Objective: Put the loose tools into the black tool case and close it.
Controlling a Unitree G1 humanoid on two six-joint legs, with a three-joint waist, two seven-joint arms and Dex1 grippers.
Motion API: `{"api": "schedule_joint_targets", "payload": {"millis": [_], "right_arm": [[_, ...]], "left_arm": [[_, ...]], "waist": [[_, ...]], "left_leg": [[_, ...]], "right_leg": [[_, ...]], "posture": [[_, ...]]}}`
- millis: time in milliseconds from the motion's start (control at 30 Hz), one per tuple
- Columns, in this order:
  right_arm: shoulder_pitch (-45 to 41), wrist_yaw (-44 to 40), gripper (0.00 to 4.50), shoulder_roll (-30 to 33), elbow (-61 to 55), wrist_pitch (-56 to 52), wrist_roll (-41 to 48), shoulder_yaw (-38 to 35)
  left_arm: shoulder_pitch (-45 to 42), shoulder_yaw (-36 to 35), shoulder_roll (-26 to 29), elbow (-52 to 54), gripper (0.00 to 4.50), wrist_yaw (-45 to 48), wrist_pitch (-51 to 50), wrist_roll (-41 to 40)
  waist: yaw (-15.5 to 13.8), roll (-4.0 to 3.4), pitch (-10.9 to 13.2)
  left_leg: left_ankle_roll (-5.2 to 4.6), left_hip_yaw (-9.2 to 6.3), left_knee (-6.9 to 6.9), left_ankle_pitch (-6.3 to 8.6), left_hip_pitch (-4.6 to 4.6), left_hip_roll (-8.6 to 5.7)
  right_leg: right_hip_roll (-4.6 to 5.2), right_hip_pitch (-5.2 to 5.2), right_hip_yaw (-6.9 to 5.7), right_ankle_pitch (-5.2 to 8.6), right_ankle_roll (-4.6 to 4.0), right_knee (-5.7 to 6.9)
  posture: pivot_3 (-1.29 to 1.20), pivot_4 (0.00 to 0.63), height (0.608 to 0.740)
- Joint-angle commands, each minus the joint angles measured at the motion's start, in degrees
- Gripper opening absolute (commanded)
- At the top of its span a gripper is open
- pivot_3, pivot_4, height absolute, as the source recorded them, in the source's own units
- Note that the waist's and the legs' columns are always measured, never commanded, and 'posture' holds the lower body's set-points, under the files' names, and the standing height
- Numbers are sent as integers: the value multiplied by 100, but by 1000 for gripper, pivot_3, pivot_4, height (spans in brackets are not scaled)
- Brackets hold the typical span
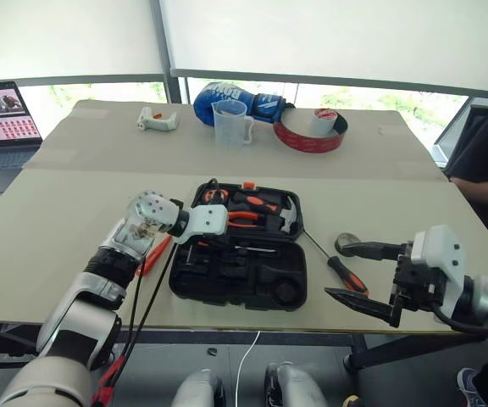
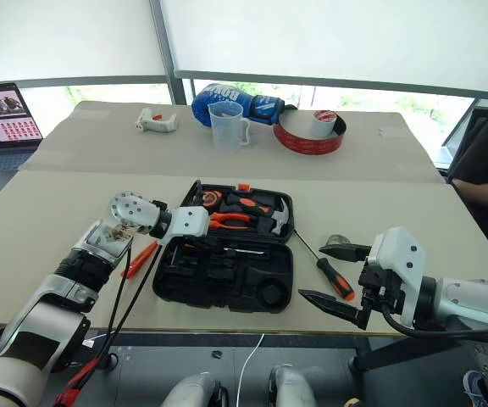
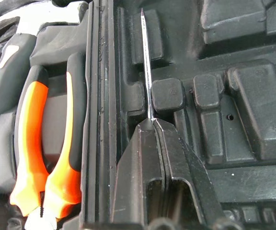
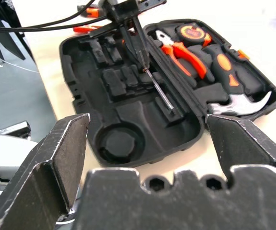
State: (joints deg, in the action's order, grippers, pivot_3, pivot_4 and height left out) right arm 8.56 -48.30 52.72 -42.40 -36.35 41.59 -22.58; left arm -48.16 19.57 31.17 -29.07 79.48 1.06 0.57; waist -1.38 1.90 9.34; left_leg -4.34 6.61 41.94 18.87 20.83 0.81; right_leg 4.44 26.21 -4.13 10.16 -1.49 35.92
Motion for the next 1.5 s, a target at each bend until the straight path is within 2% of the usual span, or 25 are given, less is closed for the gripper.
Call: {"api": "schedule_joint_targets", "payload": {"millis": [33, 67, 233, 333, 367, 400, 433, 600, 633, 700, 833, 933, 1033, 1100, 1200, 1267, 1333, 1500], "right_arm": [[223, 265, 4500, -30, 138, -48, -322, -138], [270, 362, 4500, -40, 224, -90, -419, -108], [324, 870, 4500, -248, 732, -350, -799, 174], [166, 1160, 4500, -575, 1031, -474, -883, 481], [115, 1275, 4500, -681, 1151, -459, -1013, 651], [52, 1397, 4500, -806, 1283, -459, -1150, 869], [6, 1475, 4500, -893, 1373, -461, -1245, 1017], [-242, 1875, 4500, -1325, 1743, -466, -1640, 1483], [-227, 1936, 3994, -1401, 1735, -438, -1682, 1481], [-177, 2098, 3503, -1571, 1689, -400, -1753, 1434], [91, 2294, 2105, -1879, 1279, -467, -1630, 1159], [449, 2080, 1141, -1763, 629, -590, -1276, 650], [738, 1649, 1061, -1413, 175, -601, -993, 237], [744, 1152, 1061, -966, -87, -852, -392, -312], [55, 843, 1061, -286, 81, -1239, 183, -559], [-501, 485, 1061, 61, 250, -1050, 174, -182], [-1170, 146, 1061, 214, 458, -825, 16, 505], [-2930, -358, 1061, 5, 1548, -12, -1536, 2818]], "left_arm": [[69, -566, 319, 790, 550, 667, -1279, -990], [84, -679, 422, 1000, 752, 783, -1557, -1199], [48, -1194, 961, 1942, 2554, 1039, -2962, -2080], [142, -1278, 1138, 2413, 3698, 1012, -3330, -2328], [188, -1292, 1178, 2548, 3872, 976, -3416, -2378], [242, -1289, 1215, 2670, 4344, 932, -3487, -2404], [282, -1283, 1243, 2754, 4466, 898, -3537, -2427], [486, -1241, 1317, 2946, 4466, 741, -3451, -2373], [514, -1236, 1337, 2953, 4500, 724, -3436, -2360], [569, -1243, 1378, 2953, 4500, 725, -3395, -2362], [684, -1313, 1482, 2919, 4500, 723, -3476, -2444], [842, -1379, 1706, 2895, 4500, 878, -3320, -2437], [941, -1440, 1908, 2897, 4500, 1018, -3244, -2490], [993, -1510, 2093, 2890, 4500, 1104, -3223, -2504], [1054, -1575, 2328, 2976, 4500, 1221, -3224, -2526], [1089, -1588, 2425, 3052, 4500, 1278, -3247, -2563], [1132, -1579, 2486, 3094, 4500, 1292, -3223, -2573], [1164, -1487, 2484, 3055, 4500, 1218, -2960, -2444]], "waist": [[42, 0, 0], [59, 0, 1], [71, 0, 1], [65, -1, 1], [56, -1, 2], [58, -1, 2], [60, -2, 2], [74, -5, 3], [80, -4, 4], [84, -5, 3], [80, -7, 2], [74, -16, 5], [72, -25, 10], [73, -25, 11], [111, -27, 13], [113, -28, 14], [86, -27, 14], [77, -27, 16]], "left_leg": [[4, 0, -1, -3, 9, 2], [36, 0, 0, -21, 20, 3], [44, 3, 2, -26, 34, -1], [42, 5, 2, -25, 32, -4], [42, 5, 2, -25, 30, -4], [42, 5, 2, -25, 29, -4], [43, 5, 2, -25, 28, -4], [45, 5, 2, -27, 25, -5], [46, 5, 2, -27, 21, -4], [46, 5, 2, -27, 22, -3], [48, 6, 0, -28, 20, -3], [49, 6, 0, -29, 22, -3], [49, 7, 1, -28, 27, -4], [48, 9, 1, -28, 26, -7], [44, 11, 1, -25, 19, -4], [44, 11, -1, -25, 9, -3], [40, 8, -9, -22, 4, -3], [45, 9, -15, -25, 21, -5]], "right_leg": [[-2, 8, -1, 1, -1, 0], [-5, 18, -2, 3, -5, 3], [-5, 29, -2, 5, -6, -2], [-3, 25, 1, 8, -1, -8], [-3, 22, 2, 9, 0, -7], [-4, 21, 2, 9, 0, -7], [-5, 19, 3, 9, 0, -7], [-7, 21, 7, 9, 0, 3], [-8, 17, 8, 9, -1, 3], [-8, 18, 8, 9, 0, 3], [-8, 19, 8, 10, -2, 5], [-8, 21, 7, 12, -5, 6], [-9, 26, 7, 12, -5, 5], [-9, 24, 8, 11, -3, 4], [-9, 18, 14, 7, 2, -2], [-10, 16, 15, 7, 2, 0], [-11, 17, 12, 10, -2, -1], [-20, 32, 7, 17, -16, -2]], "posture": [[0, 150, 714], [0, 150, 714], [0, 150, 714], [0, 150, 714], [0, 150, 714], [0, 150, 714], [0, 150, 714], [0, 150, 714], [0, 150, 714], [0, 150, 714], [0, 150, 714], [0, 150, 714], [0, 150, 714], [0, 150, 714], [0, 150, 714], [0, 150, 714], [0, 150, 714], [0, 150, 714]]}}
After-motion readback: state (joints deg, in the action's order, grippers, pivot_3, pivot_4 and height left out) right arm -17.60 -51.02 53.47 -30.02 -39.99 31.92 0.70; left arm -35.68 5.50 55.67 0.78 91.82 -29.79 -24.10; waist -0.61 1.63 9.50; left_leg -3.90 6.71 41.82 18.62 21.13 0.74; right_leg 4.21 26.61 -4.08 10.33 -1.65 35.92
